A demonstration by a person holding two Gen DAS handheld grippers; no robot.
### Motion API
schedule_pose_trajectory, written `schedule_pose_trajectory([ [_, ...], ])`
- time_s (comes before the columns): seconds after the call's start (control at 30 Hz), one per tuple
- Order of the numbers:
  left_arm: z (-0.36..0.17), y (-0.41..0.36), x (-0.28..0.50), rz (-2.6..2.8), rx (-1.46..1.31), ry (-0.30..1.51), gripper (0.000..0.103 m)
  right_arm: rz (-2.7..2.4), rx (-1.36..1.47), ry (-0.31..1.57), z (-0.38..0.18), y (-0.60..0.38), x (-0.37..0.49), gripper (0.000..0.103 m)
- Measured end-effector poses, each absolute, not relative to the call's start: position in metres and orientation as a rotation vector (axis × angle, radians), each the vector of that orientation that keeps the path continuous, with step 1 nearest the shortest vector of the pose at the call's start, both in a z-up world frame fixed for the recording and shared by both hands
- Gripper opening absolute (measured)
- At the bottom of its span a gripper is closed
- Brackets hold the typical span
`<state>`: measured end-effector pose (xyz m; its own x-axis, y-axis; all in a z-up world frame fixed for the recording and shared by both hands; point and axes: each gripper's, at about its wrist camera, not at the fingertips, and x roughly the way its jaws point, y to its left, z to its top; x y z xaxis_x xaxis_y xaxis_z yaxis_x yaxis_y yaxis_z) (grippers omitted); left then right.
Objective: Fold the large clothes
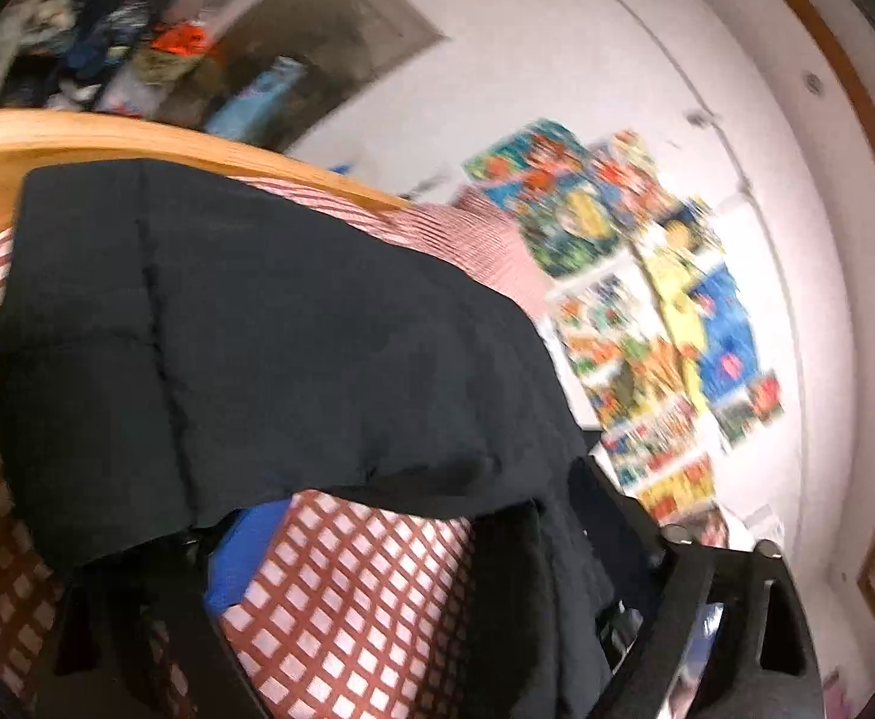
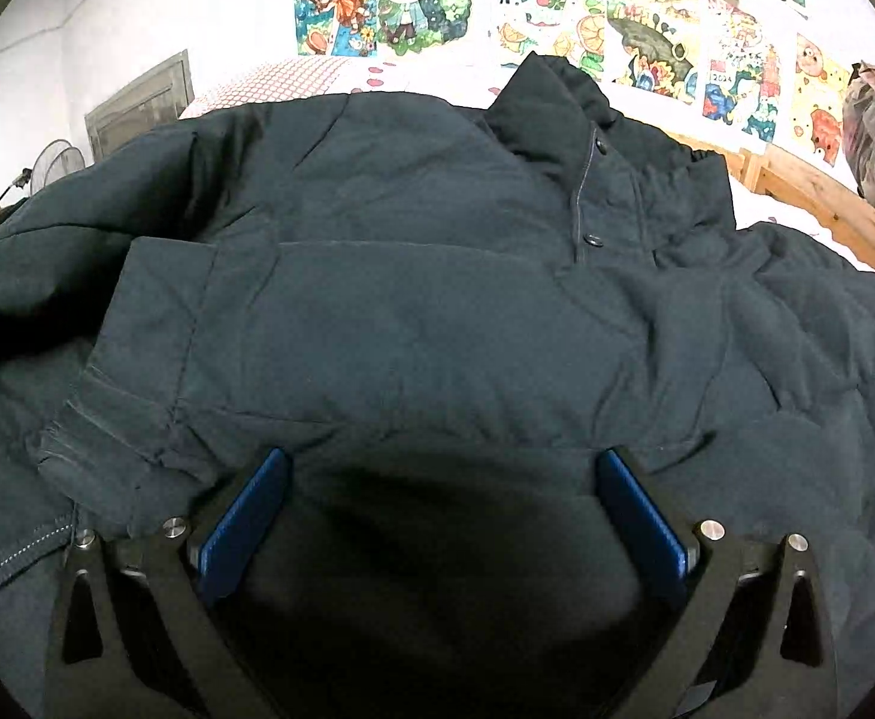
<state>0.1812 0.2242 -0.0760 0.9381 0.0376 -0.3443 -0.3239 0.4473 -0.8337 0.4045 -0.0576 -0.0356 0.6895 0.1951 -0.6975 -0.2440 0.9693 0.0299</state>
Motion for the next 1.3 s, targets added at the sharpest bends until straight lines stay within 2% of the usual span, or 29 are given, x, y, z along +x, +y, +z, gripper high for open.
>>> schedule_pose_trajectory([
  [0.1, -0.081, 0.228, 0.18, 0.3, -1.125, 0.294, 0.045, 0.242, -0.07, 0.76, -0.039, -0.058, 0.404, 0.102],
  [0.13, -0.082, 0.229, 0.18, 0.292, -1.116, 0.295, 0.028, 0.243, -0.071, 0.759, -0.039, -0.058, 0.404, 0.102],
  [0.17, -0.081, 0.229, 0.182, 0.277, -1.096, 0.298, 0.022, 0.244, -0.071, 0.758, -0.039, -0.059, 0.404, 0.102],
  [0.23, -0.078, 0.226, 0.184, 0.268, -1.051, 0.295, 0.017, 0.247, -0.066, 0.756, -0.038, -0.059, 0.403, 0.102],
  [0.43, -0.059, 0.223, 0.18, 0.303, -0.911, 0.26, 0.009, 0.268, -0.026, 0.738, -0.039, -0.066, 0.4, 0.102],
  [0.9, -0.014, 0.222, 0.175, 0.371, -0.716, 0.267, 0.005, 0.297, 0.022, 0.729, -0.042, -0.075, 0.403, 0.102],
  [1.13, 0.071, 0.171, 0.202, 0.402, -0.206, 0.249, 0.005, 0.312, 0.046, 0.727, -0.042, -0.078, 0.403, 0.102],
  [1.3, 0.134, 0.133, 0.233, 0.301, -0.028, 0.242, 0.005, 0.334, 0.113, 0.697, -0.036, -0.091, 0.4, 0.101],
])
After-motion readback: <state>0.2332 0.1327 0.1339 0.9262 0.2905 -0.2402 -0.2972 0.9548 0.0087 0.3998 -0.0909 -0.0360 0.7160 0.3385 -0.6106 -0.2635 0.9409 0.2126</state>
